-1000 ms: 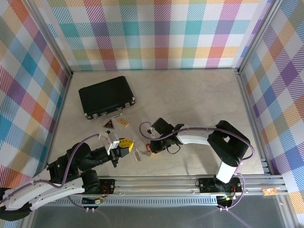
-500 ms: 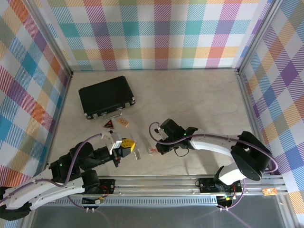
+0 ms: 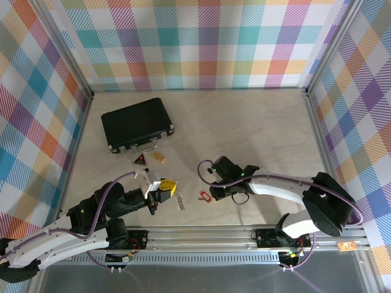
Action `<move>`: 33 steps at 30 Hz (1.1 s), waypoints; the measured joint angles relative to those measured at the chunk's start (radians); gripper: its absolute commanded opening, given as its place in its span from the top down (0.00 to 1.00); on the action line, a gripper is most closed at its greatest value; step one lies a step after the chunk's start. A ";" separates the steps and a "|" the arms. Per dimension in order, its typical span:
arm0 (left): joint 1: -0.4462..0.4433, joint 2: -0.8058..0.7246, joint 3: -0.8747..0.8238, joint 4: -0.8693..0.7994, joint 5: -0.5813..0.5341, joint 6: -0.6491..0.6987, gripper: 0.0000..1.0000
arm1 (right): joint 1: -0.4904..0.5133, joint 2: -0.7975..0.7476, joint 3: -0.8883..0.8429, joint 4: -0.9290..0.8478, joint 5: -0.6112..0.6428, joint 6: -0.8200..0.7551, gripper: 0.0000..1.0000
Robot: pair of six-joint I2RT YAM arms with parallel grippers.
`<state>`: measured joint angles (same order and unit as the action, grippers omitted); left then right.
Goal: Put the keys on the keyring
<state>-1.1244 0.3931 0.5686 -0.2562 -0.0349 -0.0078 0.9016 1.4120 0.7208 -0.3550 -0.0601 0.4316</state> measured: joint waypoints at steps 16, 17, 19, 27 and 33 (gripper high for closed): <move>0.000 0.047 0.000 0.009 0.027 0.000 1.00 | -0.024 0.029 0.000 -0.040 -0.150 -0.024 0.59; 0.000 0.048 0.000 0.015 0.030 0.000 1.00 | -0.031 0.029 -0.008 -0.026 -0.160 -0.021 0.59; 0.000 0.052 0.000 0.025 0.035 0.000 1.00 | -0.046 0.031 -0.023 -0.004 -0.175 -0.018 0.60; 0.000 0.068 -0.002 0.030 0.050 0.000 1.00 | -0.089 0.053 -0.057 0.077 -0.227 -0.005 0.62; 0.000 0.076 -0.003 0.031 0.053 0.000 1.00 | -0.098 0.071 -0.074 0.124 -0.259 -0.002 0.68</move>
<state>-1.1244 0.4686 0.5659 -0.2249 0.0181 -0.0074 0.8040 1.4834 0.6464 -0.2310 -0.3195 0.4301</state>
